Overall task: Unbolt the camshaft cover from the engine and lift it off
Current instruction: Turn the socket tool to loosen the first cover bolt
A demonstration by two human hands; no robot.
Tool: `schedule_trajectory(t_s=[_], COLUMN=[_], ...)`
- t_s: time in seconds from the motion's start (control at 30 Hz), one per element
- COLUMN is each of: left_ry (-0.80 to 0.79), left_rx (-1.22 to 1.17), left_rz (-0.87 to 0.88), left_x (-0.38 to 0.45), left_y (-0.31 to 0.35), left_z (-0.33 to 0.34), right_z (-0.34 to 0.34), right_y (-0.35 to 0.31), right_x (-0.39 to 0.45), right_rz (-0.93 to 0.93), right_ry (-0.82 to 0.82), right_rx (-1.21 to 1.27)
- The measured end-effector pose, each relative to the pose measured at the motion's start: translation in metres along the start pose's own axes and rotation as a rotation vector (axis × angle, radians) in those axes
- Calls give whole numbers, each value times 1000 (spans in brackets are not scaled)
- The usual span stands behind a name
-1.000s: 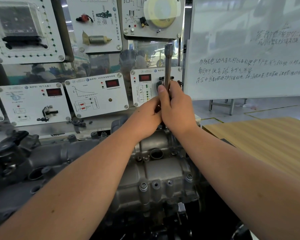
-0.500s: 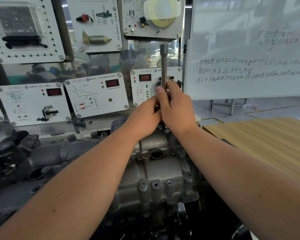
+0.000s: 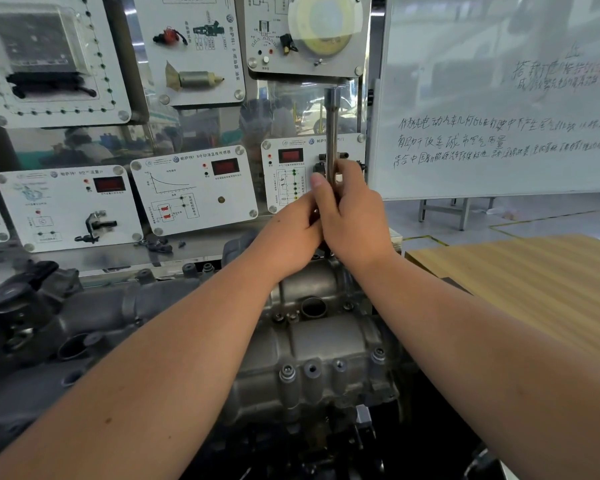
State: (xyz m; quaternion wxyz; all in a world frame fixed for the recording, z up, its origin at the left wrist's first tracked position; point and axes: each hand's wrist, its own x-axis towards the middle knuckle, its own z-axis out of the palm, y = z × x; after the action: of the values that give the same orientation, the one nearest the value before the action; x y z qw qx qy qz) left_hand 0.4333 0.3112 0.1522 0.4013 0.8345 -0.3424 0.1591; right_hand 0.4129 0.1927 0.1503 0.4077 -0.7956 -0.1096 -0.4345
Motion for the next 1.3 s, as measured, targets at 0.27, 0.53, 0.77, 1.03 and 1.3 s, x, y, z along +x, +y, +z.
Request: schedule_trajectory(t_s=[0.27, 0.53, 0.77, 1.03, 1.3], left_ry=[-41, -27, -11, -35, -4], left_rx=[-75, 6, -15, 10, 29], left_rz=[-24, -8, -30, -29, -12], left_x=[-3, 0, 0, -2, -1], left_y=[0, 0, -2, 2, 0], left_z=[1, -1, 1, 0, 0], right_z=[0, 0, -1, -1, -1], right_y=[-1, -1, -3, -3, -3], right_x=[-1, -2, -2, -1, -3], right_rz=[-38, -5, -54, -20, -48], right_ry=[47, 25, 48, 48, 47], right_rx=[-38, 14, -36, -13, -13])
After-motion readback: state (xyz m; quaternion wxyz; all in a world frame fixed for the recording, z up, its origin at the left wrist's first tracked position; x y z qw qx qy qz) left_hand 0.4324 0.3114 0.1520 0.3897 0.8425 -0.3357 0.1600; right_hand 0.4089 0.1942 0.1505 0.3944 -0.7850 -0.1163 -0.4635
